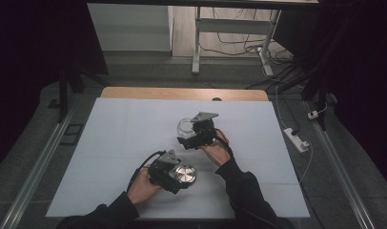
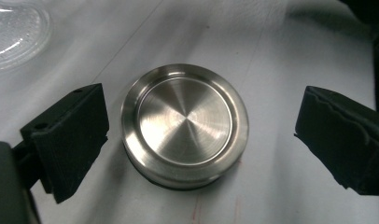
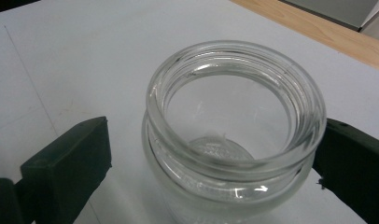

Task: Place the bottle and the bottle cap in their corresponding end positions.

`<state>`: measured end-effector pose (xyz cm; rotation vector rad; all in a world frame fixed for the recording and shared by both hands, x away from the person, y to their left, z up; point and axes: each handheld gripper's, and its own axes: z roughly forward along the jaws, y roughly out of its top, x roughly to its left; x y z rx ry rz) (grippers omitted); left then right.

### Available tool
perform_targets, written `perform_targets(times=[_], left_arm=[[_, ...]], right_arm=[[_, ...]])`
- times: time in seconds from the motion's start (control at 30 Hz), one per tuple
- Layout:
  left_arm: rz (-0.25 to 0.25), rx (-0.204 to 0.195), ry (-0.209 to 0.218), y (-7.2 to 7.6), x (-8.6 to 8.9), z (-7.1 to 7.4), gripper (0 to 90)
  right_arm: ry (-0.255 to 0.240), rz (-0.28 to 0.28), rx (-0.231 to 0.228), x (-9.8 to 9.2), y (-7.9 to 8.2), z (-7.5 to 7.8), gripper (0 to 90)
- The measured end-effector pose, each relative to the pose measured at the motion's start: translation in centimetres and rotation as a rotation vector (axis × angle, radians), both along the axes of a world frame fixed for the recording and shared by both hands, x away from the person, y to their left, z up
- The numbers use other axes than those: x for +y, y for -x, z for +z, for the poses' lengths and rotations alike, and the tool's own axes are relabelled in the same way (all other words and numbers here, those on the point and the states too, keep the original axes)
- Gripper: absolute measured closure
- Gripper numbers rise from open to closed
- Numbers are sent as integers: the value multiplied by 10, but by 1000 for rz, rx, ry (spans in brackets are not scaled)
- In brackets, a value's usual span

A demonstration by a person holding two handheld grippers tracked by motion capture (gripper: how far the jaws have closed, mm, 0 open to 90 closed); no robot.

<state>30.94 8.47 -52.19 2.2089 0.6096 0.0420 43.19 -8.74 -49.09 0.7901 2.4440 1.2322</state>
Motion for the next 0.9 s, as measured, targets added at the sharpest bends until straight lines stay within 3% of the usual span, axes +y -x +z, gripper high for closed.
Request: perform_targets(times=[0.33, 0.47, 0.63, 0.9], left_arm=[[2, 11, 38, 3, 14, 10, 5], [1, 37, 76, 4, 22, 14, 0], [2, 36, 79, 7, 34, 21, 0], [38, 26, 106, 13, 51, 26, 0]], right_arm=[[-9, 1, -4, -4, 7, 8, 0], [3, -1, -14, -6, 11, 10, 0], [12, -5, -21, -11, 16, 13, 0], [-25, 6, -14, -19, 28, 21, 0]])
